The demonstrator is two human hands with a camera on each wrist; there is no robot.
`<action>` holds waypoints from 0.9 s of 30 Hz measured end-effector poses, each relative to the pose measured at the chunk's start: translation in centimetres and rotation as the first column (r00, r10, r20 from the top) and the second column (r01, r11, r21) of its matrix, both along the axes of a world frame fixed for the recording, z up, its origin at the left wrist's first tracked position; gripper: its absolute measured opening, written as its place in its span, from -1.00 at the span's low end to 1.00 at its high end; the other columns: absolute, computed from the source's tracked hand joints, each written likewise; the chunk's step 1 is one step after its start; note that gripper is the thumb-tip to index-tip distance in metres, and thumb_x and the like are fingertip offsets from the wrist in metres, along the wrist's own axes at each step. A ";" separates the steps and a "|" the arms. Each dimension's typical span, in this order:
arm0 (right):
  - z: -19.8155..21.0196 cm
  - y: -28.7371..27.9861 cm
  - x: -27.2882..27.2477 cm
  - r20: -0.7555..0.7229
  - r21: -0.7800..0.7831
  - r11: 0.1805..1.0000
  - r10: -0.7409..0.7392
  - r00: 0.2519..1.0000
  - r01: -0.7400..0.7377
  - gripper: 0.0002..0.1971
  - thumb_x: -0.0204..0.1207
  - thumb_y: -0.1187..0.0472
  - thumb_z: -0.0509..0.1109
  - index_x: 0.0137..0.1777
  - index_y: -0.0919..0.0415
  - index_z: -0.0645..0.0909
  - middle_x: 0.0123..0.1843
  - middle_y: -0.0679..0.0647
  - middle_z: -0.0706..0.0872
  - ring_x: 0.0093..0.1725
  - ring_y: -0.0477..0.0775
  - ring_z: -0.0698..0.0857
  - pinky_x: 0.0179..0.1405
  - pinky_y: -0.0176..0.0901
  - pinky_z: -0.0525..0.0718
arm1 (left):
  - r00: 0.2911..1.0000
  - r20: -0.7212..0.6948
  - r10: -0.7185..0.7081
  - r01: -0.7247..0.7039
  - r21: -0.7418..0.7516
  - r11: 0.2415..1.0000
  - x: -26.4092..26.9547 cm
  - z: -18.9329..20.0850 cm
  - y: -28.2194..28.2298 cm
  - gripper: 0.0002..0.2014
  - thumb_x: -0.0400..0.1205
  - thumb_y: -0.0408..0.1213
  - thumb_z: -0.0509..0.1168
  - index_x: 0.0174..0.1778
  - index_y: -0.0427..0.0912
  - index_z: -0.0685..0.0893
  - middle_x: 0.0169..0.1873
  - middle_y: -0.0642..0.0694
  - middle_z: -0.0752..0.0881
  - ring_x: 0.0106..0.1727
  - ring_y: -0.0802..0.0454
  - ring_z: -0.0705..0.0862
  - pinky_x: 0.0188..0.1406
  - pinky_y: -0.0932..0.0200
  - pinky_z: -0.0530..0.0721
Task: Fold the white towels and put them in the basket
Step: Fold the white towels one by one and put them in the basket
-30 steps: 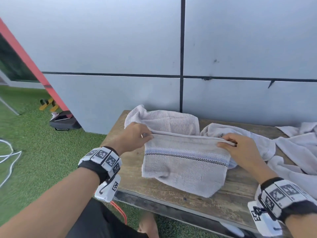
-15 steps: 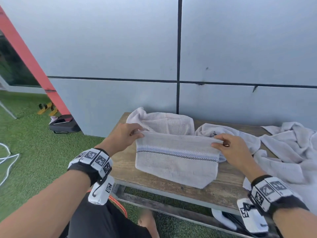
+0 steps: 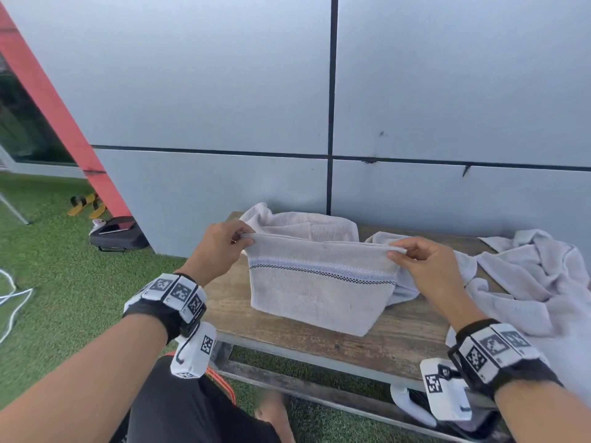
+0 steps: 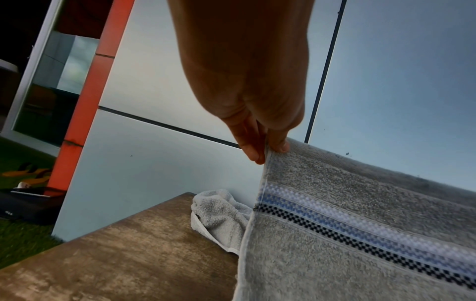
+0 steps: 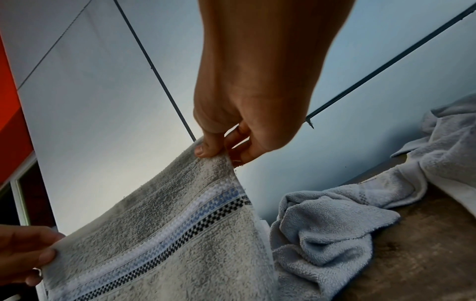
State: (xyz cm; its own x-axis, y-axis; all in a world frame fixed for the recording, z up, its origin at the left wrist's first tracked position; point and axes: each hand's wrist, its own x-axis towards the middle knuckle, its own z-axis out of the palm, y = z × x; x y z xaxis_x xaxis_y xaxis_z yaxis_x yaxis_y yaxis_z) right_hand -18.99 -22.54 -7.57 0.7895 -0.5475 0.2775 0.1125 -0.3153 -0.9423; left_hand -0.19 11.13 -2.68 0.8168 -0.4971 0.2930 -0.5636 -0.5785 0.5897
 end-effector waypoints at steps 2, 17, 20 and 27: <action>0.4 0.3 0.0 0.013 0.024 1.000 -0.014 1.000 0.013 -0.77 0.38 0.43 0.63 -0.22 0.05 0.77 -0.27 -0.19 0.84 -0.25 -0.24 0.75 -0.11 -0.39 0.67 | 1.000 0.003 0.005 -0.005 0.002 1.000 -0.2 0.2 -0.1 -0.93 0.62 -0.41 0.43 -0.03 -0.22 0.81 -0.27 -0.01 0.77 -0.20 0.08 0.72 -0.27 0.57 0.52; 1.0 1.1 -1.7 0.165 0.047 0.997 0.058 0.985 -0.066 -0.81 0.48 0.47 0.51 -0.03 0.20 0.68 -0.26 -0.18 0.79 -0.20 -0.23 0.73 -0.14 -0.45 0.66 | 1.000 -0.007 0.027 -0.027 0.011 1.000 0.2 -0.4 0.4 -0.94 0.62 -0.37 0.43 -0.05 -0.19 0.80 -0.25 -0.05 0.79 -0.18 -0.01 0.75 -0.17 0.24 0.62; 0.9 1.1 -1.9 0.180 0.046 0.996 0.067 0.981 -0.077 -0.84 0.47 0.47 0.53 -0.05 0.23 0.71 -0.18 -0.13 0.81 -0.13 -0.15 0.75 -0.05 -0.39 0.70 | 0.999 -0.019 0.033 -0.032 0.020 0.999 0.2 -0.4 0.3 -0.93 0.62 -0.36 0.43 -0.04 -0.18 0.80 -0.25 -0.06 0.79 -0.17 -0.02 0.75 -0.15 0.19 0.66; 1.1 1.2 -2.0 0.188 -0.019 0.994 0.112 0.976 -0.110 -0.85 0.46 0.44 0.54 -0.09 0.20 0.75 -0.16 0.02 0.82 -0.18 -0.08 0.74 -0.05 -0.36 0.71 | 0.999 -0.047 0.025 -0.025 0.006 1.000 -0.3 -0.1 -0.1 -0.95 0.63 -0.36 0.42 -0.07 -0.16 0.79 -0.26 -0.06 0.78 -0.22 0.01 0.73 -0.30 0.41 0.54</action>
State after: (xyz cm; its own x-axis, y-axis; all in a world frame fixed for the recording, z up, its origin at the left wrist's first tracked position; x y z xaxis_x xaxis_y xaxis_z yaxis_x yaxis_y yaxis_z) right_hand -21.02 -21.34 -6.46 0.7784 -0.4561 0.4313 0.3225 -0.2990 -0.8981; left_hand -0.52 11.04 -2.77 0.8420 -0.4776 0.2509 -0.5202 -0.5955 0.6122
